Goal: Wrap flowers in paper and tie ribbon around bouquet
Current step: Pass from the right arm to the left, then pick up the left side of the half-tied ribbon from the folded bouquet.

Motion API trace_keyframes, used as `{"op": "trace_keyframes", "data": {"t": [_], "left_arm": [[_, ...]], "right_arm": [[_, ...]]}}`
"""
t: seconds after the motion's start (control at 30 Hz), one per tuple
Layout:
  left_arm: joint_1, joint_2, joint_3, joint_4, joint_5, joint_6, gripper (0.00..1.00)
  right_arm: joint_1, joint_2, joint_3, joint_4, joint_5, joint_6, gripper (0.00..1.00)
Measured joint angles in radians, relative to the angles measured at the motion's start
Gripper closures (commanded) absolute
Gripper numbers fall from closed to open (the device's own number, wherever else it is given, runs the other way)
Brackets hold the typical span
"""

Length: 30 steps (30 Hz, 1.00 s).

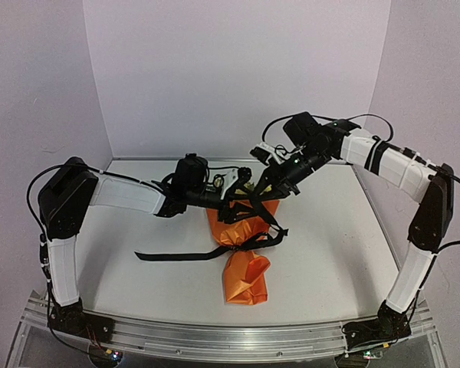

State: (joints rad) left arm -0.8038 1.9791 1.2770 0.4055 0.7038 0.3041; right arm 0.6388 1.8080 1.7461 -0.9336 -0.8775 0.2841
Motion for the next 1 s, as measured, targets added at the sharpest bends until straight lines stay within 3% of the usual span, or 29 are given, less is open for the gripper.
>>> {"op": "trace_keyframes", "data": {"t": [0.1, 0.2, 0.3, 0.4, 0.43, 0.53, 0.57, 0.63, 0.8, 1.0], "left_arm": [[-0.005, 0.023, 0.017, 0.019, 0.015, -0.021, 0.44], [-0.009, 0.039, 0.031, 0.032, 0.033, -0.046, 0.56], [-0.014, 0.051, 0.039, 0.042, 0.049, -0.057, 0.82], [-0.016, 0.055, 0.044, 0.041, 0.056, -0.074, 0.99], [-0.016, 0.055, 0.045, 0.041, 0.059, -0.072, 1.00], [-0.016, 0.055, 0.055, 0.010, 0.030, -0.090, 1.00], [-0.016, 0.055, 0.066, -0.016, 0.008, -0.099, 1.00], [-0.015, 0.055, 0.107, -0.088, -0.047, -0.122, 1.00], [0.006, 0.047, 0.240, -0.267, -0.181, -0.181, 1.00], [0.056, -0.004, 0.259, -0.430, -0.261, -0.250, 1.00]], "right_arm": [[0.000, 0.000, -0.003, 0.000, 0.000, -0.003, 1.00], [0.000, -0.007, -0.017, -0.002, 0.002, -0.012, 1.00], [0.000, -0.017, -0.030, -0.007, 0.004, -0.022, 1.00], [0.000, -0.021, -0.034, -0.011, 0.011, -0.032, 1.00], [0.000, -0.023, -0.037, -0.011, 0.019, -0.036, 0.99], [0.000, -0.033, -0.048, -0.027, 0.086, -0.047, 0.81], [0.000, -0.038, -0.053, -0.032, 0.120, -0.049, 0.78], [0.000, -0.054, -0.068, -0.042, 0.213, -0.047, 0.62], [-0.001, -0.071, -0.075, -0.074, 0.418, -0.016, 0.43], [0.007, -0.174, -0.195, -0.073, 0.551, 0.021, 0.35]]}}
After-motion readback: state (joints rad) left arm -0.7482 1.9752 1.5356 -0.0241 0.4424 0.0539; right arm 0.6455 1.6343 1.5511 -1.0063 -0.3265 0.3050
